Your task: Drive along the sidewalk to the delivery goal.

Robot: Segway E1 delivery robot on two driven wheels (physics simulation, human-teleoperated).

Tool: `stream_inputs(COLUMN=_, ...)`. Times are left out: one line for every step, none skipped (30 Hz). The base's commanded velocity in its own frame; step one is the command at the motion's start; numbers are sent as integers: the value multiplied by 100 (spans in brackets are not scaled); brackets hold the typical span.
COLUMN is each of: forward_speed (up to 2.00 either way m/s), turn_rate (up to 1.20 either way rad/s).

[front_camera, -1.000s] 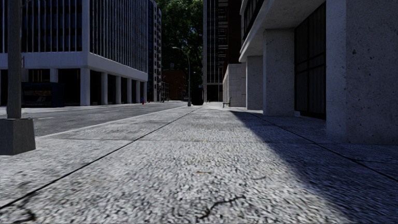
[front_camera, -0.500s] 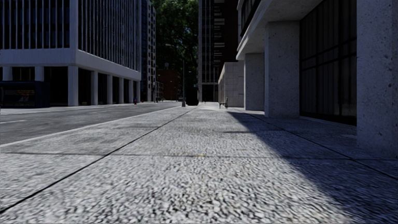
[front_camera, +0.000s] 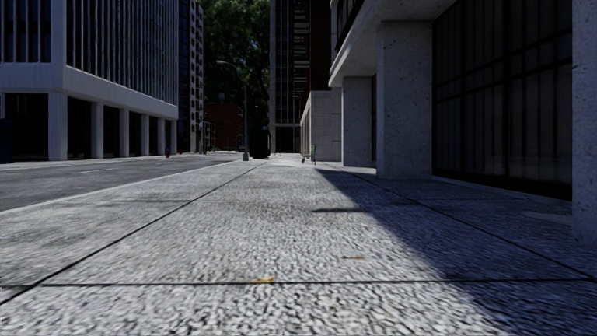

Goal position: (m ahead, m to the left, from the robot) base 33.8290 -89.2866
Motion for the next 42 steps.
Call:
stream_inputs(forward_speed=200, turn_rate=0)
stream_inputs(forward_speed=200, turn_rate=0)
stream_inputs(forward_speed=200, turn_rate=0)
stream_inputs(forward_speed=200, turn_rate=0)
stream_inputs(forward_speed=200, turn_rate=0)
stream_inputs(forward_speed=200, turn_rate=0)
stream_inputs(forward_speed=200, turn_rate=1)
stream_inputs(forward_speed=200, turn_rate=17)
stream_inputs(forward_speed=200, turn_rate=17)
stream_inputs(forward_speed=200, turn_rate=26)
stream_inputs(forward_speed=200, turn_rate=27)
stream_inputs(forward_speed=200, turn_rate=28)
stream_inputs(forward_speed=200, turn_rate=27)
stream_inputs(forward_speed=200, turn_rate=27)
stream_inputs(forward_speed=200, turn_rate=26)
stream_inputs(forward_speed=200, turn_rate=19)
stream_inputs(forward_speed=200, turn_rate=17)
stream_inputs(forward_speed=200, turn_rate=17)
stream_inputs(forward_speed=200, turn_rate=17)
stream_inputs(forward_speed=200, turn_rate=17)
stream_inputs(forward_speed=200, turn_rate=17)
stream_inputs(forward_speed=200, turn_rate=17)
stream_inputs(forward_speed=200, turn_rate=19)
stream_inputs(forward_speed=200, turn_rate=19)
stream_inputs(forward_speed=200, turn_rate=19)
stream_inputs(forward_speed=200, turn_rate=19)
stream_inputs(forward_speed=200, turn_rate=14)
stream_inputs(forward_speed=200, turn_rate=10)
stream_inputs(forward_speed=200, turn_rate=10)
stream_inputs(forward_speed=200, turn_rate=9)
stream_inputs(forward_speed=200, turn_rate=9)
stream_inputs(forward_speed=200, turn_rate=9)
stream_inputs(forward_speed=200, turn_rate=14)
stream_inputs(forward_speed=200, turn_rate=14)
stream_inputs(forward_speed=200, turn_rate=21)
stream_inputs(forward_speed=200, turn_rate=26)
stream_inputs(forward_speed=200, turn_rate=27)
stream_inputs(forward_speed=200, turn_rate=27)
stream_inputs(forward_speed=200, turn_rate=27)
stream_inputs(forward_speed=200, turn_rate=26)
stream_inputs(forward_speed=200, turn_rate=26)
stream_inputs(forward_speed=200, turn_rate=21)
